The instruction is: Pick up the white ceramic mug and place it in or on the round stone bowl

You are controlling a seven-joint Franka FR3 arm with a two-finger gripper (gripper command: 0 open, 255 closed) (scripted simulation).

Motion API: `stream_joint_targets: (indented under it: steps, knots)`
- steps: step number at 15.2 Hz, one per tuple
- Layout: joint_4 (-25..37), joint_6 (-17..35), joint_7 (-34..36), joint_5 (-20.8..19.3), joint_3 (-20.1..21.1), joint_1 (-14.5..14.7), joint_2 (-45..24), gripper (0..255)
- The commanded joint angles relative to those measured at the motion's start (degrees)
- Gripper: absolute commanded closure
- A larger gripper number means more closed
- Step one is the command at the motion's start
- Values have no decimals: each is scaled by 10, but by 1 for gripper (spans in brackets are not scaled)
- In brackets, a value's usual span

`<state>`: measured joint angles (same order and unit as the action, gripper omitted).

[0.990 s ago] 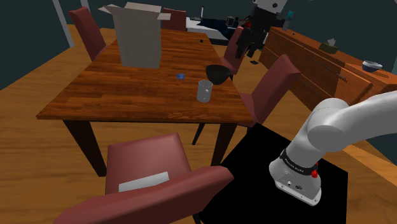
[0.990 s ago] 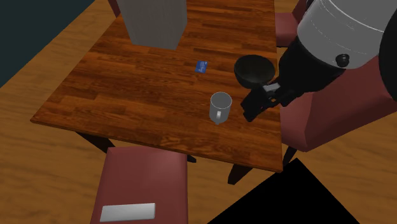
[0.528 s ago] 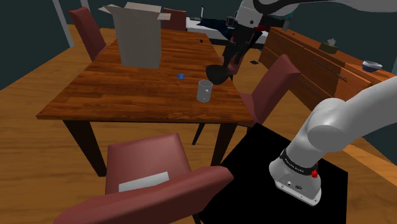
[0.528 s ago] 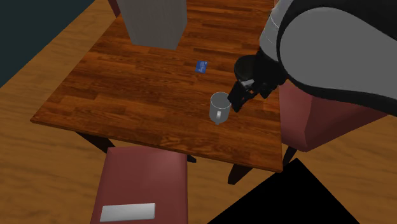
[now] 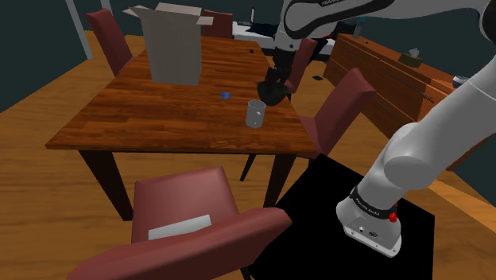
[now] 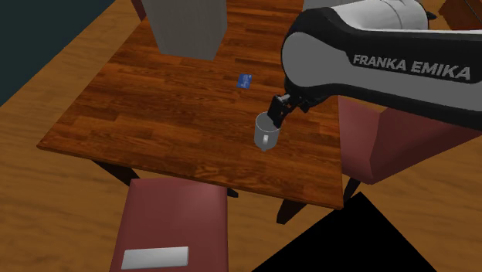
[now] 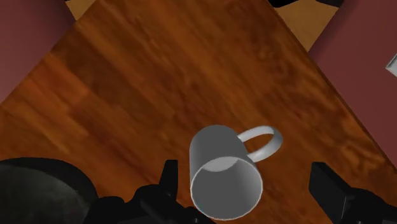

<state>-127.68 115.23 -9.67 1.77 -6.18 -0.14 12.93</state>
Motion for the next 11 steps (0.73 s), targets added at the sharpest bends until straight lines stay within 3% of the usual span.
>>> stream_joint_targets:
  steps: [1, 7, 11]
  knots:
    - [27, 16, -16, 0, -4, 0, -52, 0]
    - [110, 44, -62, -1, -12, -5, -190, 0]
    - [97, 66, -64, 0, -11, -6, -199, 0]
